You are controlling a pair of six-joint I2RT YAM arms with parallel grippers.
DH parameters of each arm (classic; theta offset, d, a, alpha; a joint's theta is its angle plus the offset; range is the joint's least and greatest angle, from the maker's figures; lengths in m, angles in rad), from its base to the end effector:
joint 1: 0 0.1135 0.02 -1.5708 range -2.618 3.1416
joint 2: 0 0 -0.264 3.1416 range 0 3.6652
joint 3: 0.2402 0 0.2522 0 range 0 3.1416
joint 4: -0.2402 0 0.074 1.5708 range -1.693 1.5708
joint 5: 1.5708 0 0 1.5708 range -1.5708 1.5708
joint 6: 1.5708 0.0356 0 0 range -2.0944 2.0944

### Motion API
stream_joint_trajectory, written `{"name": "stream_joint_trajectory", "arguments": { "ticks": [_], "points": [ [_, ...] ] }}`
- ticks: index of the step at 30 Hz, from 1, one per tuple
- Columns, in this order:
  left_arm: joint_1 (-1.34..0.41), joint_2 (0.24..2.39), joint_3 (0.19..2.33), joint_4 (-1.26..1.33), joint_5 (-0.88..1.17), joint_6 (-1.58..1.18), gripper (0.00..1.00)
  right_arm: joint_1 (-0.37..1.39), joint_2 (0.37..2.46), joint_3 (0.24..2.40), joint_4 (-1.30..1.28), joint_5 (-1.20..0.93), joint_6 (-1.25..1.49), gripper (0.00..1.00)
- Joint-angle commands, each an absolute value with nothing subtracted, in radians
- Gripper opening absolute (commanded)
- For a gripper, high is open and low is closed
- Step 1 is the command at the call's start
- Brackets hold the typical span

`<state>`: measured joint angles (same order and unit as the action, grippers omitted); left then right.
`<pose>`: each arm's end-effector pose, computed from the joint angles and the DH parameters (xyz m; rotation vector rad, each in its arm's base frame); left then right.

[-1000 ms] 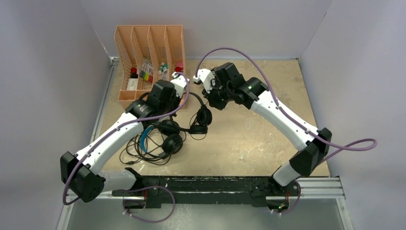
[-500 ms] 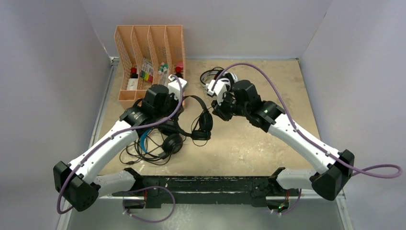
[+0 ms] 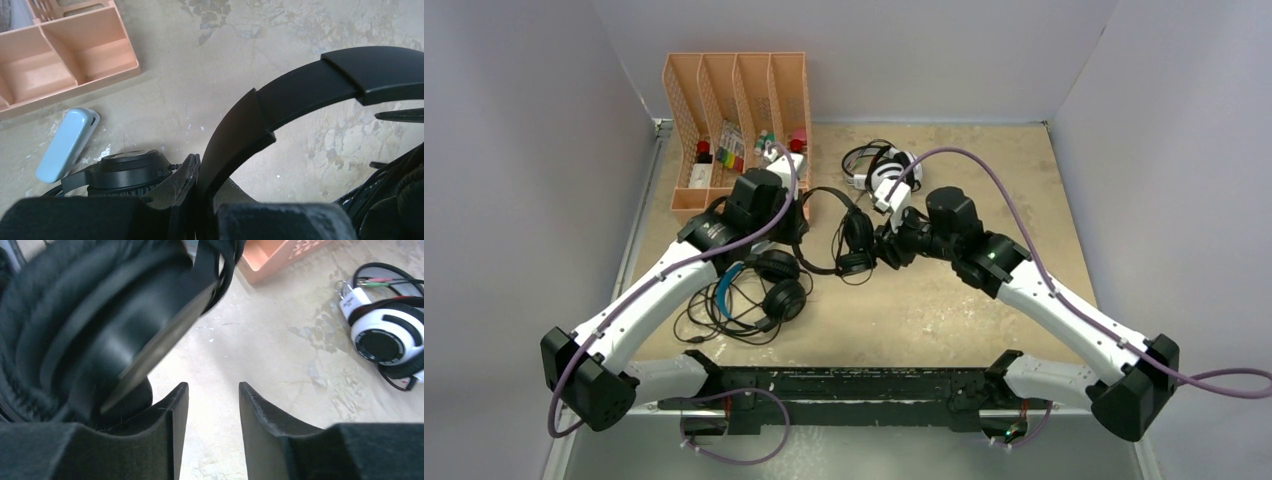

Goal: Wrap the headphones
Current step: Wrap the headphones cable around the headphones.

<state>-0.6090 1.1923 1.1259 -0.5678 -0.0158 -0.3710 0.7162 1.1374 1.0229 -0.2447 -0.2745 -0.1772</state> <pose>0.2129 -0.1478 0.3375 0.2589 2.2408 -0.5213 0.1903 0.1784 0.3467 -1.0146 1.6846 0.6217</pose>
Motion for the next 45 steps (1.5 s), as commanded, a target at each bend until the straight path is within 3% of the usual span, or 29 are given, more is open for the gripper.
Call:
{"name": "stream_joint_trajectory", "arguments": {
  "ticks": [1, 9, 20, 25, 30, 45],
  "points": [
    [-0.611, 1.209, 1.233, -0.596, -0.067, -0.464, 0.0, 0.717, 1.076, 1.002, -0.207, -0.164, -0.091, 0.47],
    [-0.611, 1.331, 1.317, -0.754, -0.216, -0.523, 0.0, 0.717, 0.987, 0.997, -0.333, 0.169, -0.01, 0.63],
    [-0.609, 1.485, 1.394, -0.785, -0.238, -0.561, 0.0, 0.682, 0.934, 0.962, -0.314, 0.112, 0.067, 0.77],
    [-0.608, 1.502, 1.408, -0.773, -0.258, -0.631, 0.0, 0.552, 0.908, 0.894, -0.228, -0.118, 0.162, 0.77],
    [-0.601, 1.543, 1.457, -0.773, -0.296, -0.709, 0.0, 0.543, 0.921, 0.874, -0.21, -0.142, 0.196, 0.78],
    [-0.617, 1.979, 1.683, -0.748, -0.26, -0.744, 0.0, 0.532, 0.888, 0.917, -0.299, 0.072, 0.213, 0.81]
  ]
}}
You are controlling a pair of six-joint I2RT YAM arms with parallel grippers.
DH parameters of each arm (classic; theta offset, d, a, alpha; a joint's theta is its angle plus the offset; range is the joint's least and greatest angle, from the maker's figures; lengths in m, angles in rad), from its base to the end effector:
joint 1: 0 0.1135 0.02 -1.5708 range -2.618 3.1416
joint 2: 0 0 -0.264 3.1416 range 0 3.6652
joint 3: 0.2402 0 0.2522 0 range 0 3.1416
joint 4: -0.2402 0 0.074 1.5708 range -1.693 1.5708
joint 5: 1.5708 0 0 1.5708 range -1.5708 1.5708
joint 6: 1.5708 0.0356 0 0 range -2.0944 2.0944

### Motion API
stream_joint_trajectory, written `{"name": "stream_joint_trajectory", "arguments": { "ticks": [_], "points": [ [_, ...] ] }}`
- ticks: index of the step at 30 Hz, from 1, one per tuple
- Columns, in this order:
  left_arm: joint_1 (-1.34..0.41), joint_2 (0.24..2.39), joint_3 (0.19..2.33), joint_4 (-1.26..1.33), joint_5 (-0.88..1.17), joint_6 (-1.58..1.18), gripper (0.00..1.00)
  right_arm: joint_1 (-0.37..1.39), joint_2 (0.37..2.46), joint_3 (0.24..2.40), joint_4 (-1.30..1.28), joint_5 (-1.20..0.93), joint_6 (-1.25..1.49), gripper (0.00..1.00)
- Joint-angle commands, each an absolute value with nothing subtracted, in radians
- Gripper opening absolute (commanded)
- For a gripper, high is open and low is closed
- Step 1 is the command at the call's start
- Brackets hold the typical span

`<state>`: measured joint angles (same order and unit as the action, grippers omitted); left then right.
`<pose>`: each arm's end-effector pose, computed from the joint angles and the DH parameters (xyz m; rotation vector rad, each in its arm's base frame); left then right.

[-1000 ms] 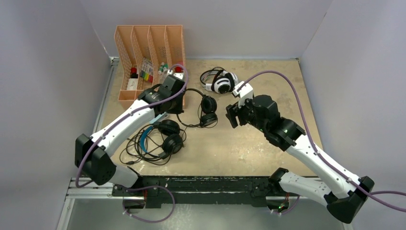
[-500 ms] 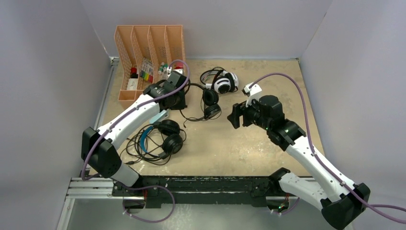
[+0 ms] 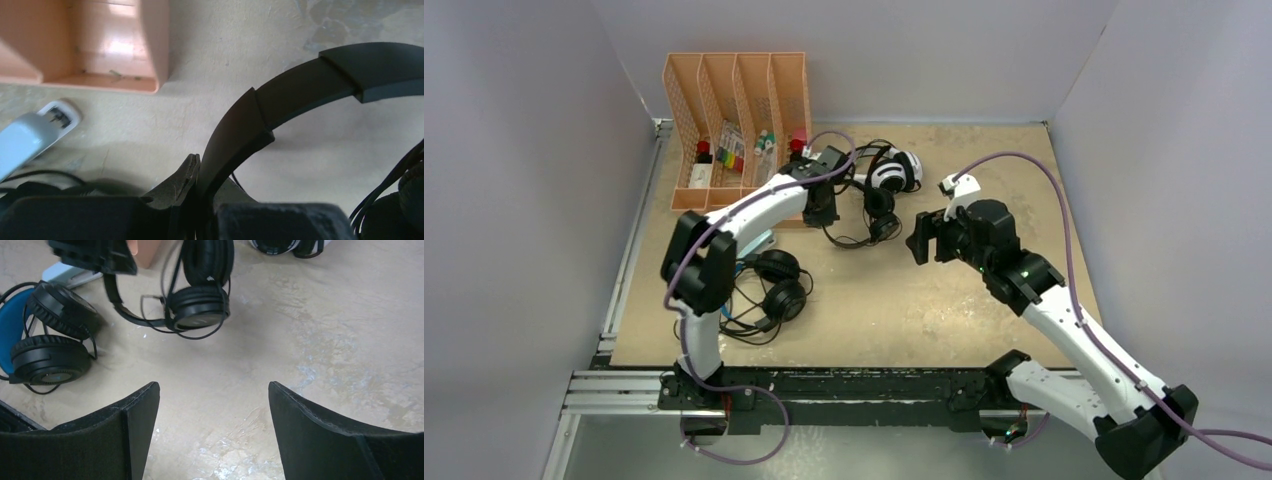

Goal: Wrap the headphones
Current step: Wrap the headphones cable around the headphones.

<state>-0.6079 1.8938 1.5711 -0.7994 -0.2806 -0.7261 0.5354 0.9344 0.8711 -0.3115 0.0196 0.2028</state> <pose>0.3357 -0.2216 0.2456 -0.2389 2.6088 -0.0791 0.1839 0.1082 0.3301 -0.3138 1.9495 0.4672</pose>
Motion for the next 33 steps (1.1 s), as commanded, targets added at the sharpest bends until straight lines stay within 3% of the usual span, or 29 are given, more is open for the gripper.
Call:
{"name": "stream_joint_trajectory", "arguments": {
  "ticks": [1, 14, 19, 22, 33],
  "points": [
    [-0.618, 2.019, 1.708, -0.748, -0.26, -0.739, 0.0, 0.532, 0.888, 0.919, -0.304, 0.074, 0.21, 0.81],
    [-0.632, 2.314, 1.92, -0.793, -0.283, -0.706, 0.0, 0.532, 0.865, 0.905, -0.311, 0.046, 0.212, 0.81],
    [-0.631, 2.272, 1.908, -0.812, -0.326, -0.659, 0.26, 0.531, 0.867, 0.898, -0.297, 0.02, 0.216, 0.81],
    [-0.632, 2.215, 1.887, -0.842, -0.373, -0.631, 0.37, 0.532, 0.872, 0.896, -0.285, 0.005, 0.216, 0.81],
    [-0.632, 1.905, 1.837, -0.929, -0.389, -0.57, 0.49, 0.532, 0.919, 0.9, -0.254, -0.044, 0.211, 0.82]
  ]
}}
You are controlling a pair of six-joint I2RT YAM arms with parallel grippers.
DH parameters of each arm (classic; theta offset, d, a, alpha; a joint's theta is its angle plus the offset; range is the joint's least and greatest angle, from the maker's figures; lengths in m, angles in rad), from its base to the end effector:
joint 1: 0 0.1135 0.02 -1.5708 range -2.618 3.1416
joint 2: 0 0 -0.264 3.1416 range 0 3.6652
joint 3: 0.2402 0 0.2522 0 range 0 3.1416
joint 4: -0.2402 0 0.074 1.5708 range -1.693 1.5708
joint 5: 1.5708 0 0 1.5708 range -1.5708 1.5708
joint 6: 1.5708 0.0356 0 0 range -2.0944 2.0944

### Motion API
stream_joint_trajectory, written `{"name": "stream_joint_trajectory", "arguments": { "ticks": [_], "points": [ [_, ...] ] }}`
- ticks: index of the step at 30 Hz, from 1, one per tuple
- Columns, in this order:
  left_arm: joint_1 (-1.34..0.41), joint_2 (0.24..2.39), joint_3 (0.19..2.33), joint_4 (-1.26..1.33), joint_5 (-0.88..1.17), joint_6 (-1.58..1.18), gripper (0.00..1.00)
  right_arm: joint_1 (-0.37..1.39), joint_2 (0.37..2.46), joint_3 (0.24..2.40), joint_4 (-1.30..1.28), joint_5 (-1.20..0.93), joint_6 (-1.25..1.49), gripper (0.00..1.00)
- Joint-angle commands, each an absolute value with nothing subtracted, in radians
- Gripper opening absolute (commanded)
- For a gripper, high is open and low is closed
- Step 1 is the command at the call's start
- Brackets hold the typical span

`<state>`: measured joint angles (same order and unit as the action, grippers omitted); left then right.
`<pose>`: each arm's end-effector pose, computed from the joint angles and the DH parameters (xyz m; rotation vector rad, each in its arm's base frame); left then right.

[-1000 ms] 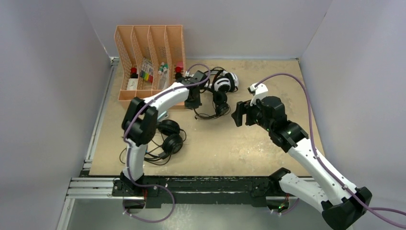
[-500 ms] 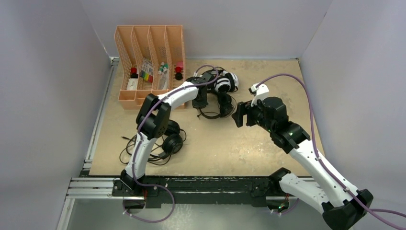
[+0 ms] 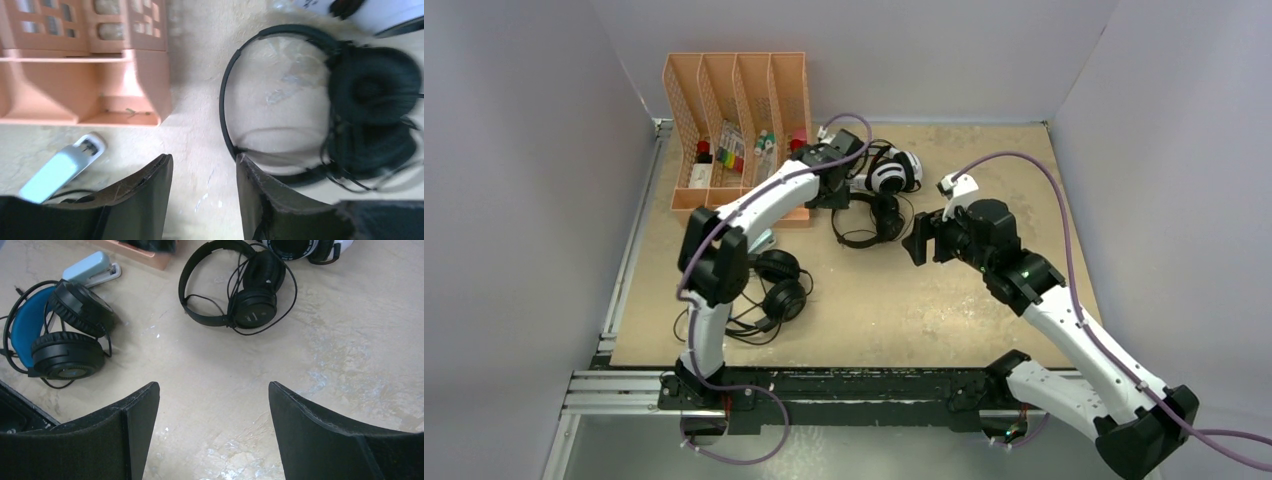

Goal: Wrap the headphones
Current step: Wrap the headphones cable around the headphones.

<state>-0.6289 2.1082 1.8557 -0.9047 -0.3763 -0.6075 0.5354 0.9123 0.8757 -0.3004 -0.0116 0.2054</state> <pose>0.3719 -0.2544 0.2391 -0.0757 2.5913 0.0869 0.1794 0.1069 0.3371 -0.3267 1.9133 0.5088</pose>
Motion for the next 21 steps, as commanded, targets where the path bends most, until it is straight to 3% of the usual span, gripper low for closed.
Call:
{"name": "stream_joint_trajectory", "arguments": {
  "ticks": [1, 8, 14, 21],
  "points": [
    [-0.631, 1.85, 1.808, -0.918, -0.386, -0.563, 0.5, 0.532, 0.925, 0.898, -0.251, -0.057, 0.205, 0.82],
    [-0.58, 1.558, 1.624, -0.923, -0.36, -0.535, 0.61, 0.532, 1.003, 0.899, -0.176, -0.137, 0.193, 0.82],
    [-0.519, 1.336, 1.385, -0.888, -0.335, -0.541, 0.62, 0.532, 1.092, 0.929, -0.129, -0.219, 0.18, 0.89],
    [-0.517, 1.262, 1.265, -0.749, -0.215, -0.607, 0.63, 0.531, 1.28, 1.069, -0.174, -0.202, 0.228, 0.89]
  ]
}}
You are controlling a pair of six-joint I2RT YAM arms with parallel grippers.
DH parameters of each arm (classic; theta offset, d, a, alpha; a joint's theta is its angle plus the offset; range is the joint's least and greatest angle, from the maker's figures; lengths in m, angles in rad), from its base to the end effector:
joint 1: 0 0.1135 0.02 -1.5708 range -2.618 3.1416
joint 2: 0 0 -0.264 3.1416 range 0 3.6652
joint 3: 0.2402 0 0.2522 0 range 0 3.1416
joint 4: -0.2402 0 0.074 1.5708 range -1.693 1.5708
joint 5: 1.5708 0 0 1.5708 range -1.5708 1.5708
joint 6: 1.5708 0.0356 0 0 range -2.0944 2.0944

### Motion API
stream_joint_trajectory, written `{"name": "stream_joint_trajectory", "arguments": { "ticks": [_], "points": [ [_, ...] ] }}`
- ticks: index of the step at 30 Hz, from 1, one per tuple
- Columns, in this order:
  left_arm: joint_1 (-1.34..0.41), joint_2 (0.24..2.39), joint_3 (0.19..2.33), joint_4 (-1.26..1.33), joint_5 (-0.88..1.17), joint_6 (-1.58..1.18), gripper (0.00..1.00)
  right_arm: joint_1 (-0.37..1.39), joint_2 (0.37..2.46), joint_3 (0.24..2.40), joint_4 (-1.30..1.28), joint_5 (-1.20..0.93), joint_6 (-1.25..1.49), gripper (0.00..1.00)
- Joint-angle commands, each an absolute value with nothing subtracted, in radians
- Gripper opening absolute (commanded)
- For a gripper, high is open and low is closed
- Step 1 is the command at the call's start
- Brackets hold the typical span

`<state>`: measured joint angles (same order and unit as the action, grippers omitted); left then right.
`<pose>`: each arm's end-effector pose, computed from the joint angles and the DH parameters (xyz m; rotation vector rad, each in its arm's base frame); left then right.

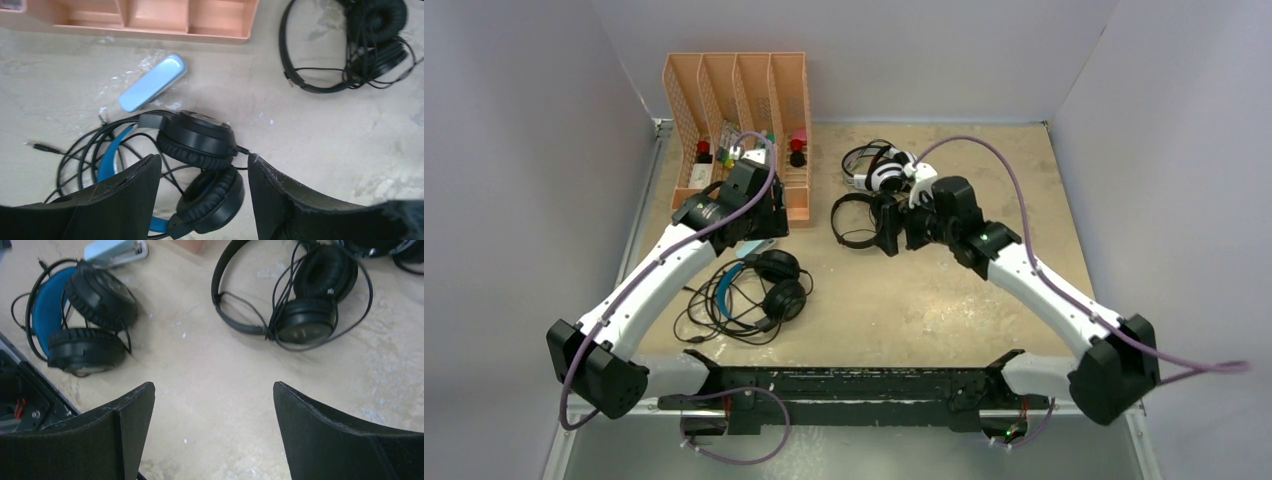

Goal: Wrap the headphones
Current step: Wrap the headphones cable around the headphones.

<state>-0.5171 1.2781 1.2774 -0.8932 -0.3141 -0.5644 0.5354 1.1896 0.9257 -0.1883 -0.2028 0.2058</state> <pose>0.2283 -0.1172 0.3420 -0.1909 2.4012 -0.1093 0.2301 0.1449 0.3050 -0.4707 2.0250 0.6672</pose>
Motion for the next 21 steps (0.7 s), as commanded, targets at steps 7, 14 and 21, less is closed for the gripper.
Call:
{"name": "stream_joint_trajectory", "arguments": {
  "ticks": [7, 14, 21],
  "points": [
    [-0.631, 1.656, 1.565, -0.718, -0.322, -0.624, 0.64, 0.522, 1.26, 1.097, -0.246, 0.008, 0.269, 0.95],
    [-0.639, 1.947, 1.757, -0.712, -0.456, -0.632, 0.56, 0.51, 1.025, 0.969, -0.256, 0.153, 0.29, 0.99],
    [-0.639, 2.137, 1.804, -0.73, -0.558, -0.627, 0.52, 0.508, 0.946, 0.935, -0.264, 0.12, 0.255, 0.99]
  ]
}}
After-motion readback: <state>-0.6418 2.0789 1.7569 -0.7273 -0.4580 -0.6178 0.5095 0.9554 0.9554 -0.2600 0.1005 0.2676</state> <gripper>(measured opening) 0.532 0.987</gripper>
